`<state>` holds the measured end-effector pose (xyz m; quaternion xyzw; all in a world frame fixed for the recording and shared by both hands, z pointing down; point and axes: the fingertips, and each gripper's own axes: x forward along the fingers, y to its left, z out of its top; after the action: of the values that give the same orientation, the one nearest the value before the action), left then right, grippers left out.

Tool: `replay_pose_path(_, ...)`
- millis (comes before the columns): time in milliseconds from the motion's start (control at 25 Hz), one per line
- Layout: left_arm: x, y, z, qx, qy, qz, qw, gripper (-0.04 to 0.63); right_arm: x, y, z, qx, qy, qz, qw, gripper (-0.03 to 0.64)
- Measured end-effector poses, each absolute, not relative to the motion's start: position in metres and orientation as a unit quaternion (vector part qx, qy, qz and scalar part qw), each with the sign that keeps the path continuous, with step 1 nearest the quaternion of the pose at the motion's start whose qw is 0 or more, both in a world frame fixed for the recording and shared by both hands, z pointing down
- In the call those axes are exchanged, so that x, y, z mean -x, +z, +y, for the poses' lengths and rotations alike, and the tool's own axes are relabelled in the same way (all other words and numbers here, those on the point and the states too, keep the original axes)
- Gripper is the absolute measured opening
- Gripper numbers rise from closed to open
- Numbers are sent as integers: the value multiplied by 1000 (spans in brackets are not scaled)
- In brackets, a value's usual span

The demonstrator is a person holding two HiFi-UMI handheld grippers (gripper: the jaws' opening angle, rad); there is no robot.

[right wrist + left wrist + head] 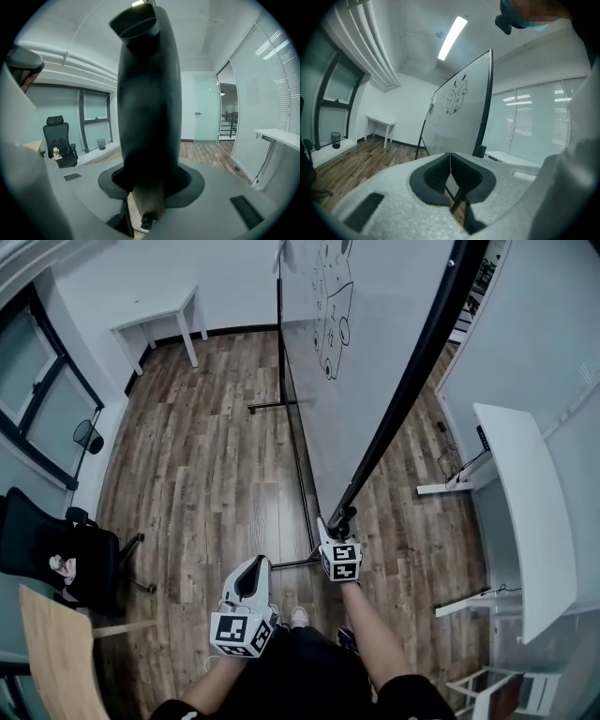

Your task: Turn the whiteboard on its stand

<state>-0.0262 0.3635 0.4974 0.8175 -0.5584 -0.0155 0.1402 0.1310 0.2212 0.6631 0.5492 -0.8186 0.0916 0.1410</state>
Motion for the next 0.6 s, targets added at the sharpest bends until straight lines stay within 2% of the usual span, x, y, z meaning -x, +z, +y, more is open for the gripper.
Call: replay_pose_path(600,52,469,366,-839,-27,-525,137,18,-133,652,258,-552,90,-816,142,153)
